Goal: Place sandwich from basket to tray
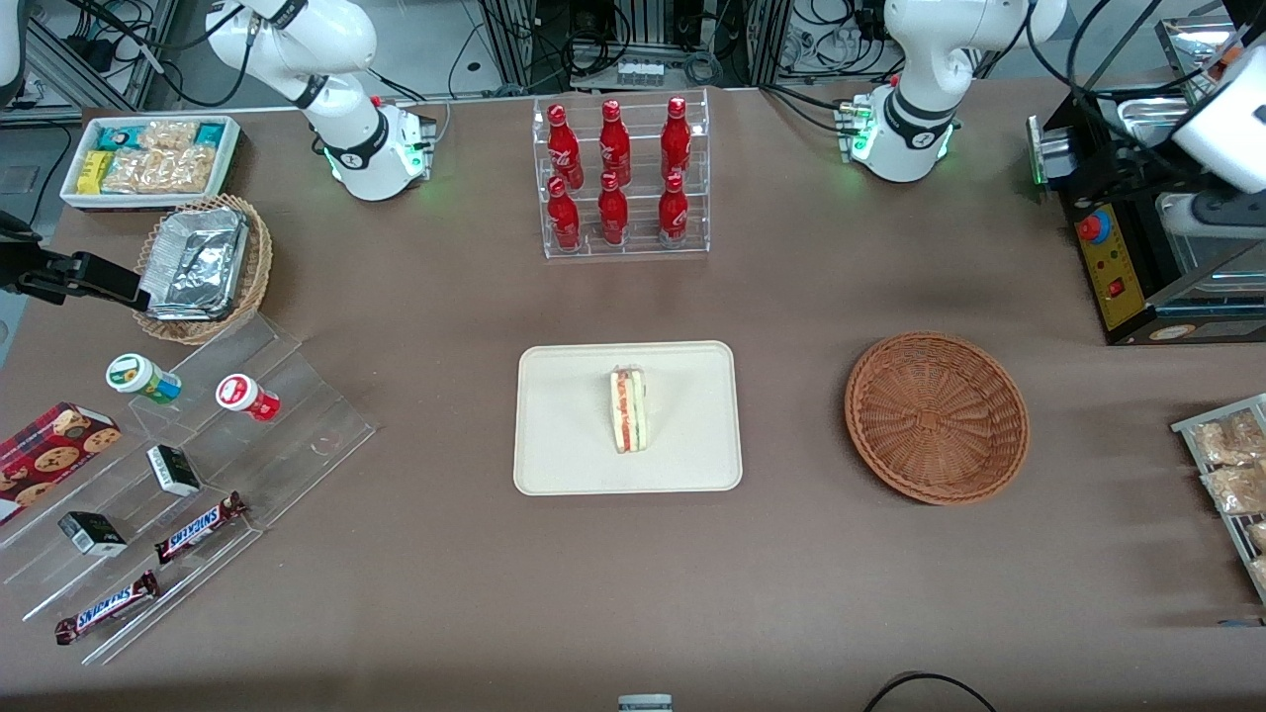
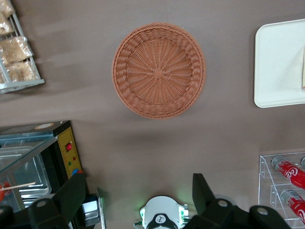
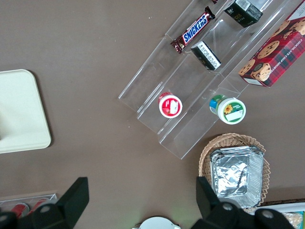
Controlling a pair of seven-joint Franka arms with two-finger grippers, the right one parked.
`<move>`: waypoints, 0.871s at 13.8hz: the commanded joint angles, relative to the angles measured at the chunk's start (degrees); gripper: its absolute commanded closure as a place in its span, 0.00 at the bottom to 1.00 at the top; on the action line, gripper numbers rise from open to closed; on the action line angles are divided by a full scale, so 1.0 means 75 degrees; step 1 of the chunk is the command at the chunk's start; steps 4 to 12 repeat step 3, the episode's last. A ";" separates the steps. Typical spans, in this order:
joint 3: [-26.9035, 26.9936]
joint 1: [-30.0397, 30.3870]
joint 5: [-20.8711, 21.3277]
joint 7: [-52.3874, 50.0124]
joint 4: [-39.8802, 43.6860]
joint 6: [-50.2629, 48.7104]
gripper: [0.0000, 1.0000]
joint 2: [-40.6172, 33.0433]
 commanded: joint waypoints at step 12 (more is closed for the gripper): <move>-0.0008 0.0034 0.0014 0.0009 -0.0207 -0.0113 0.01 -0.0134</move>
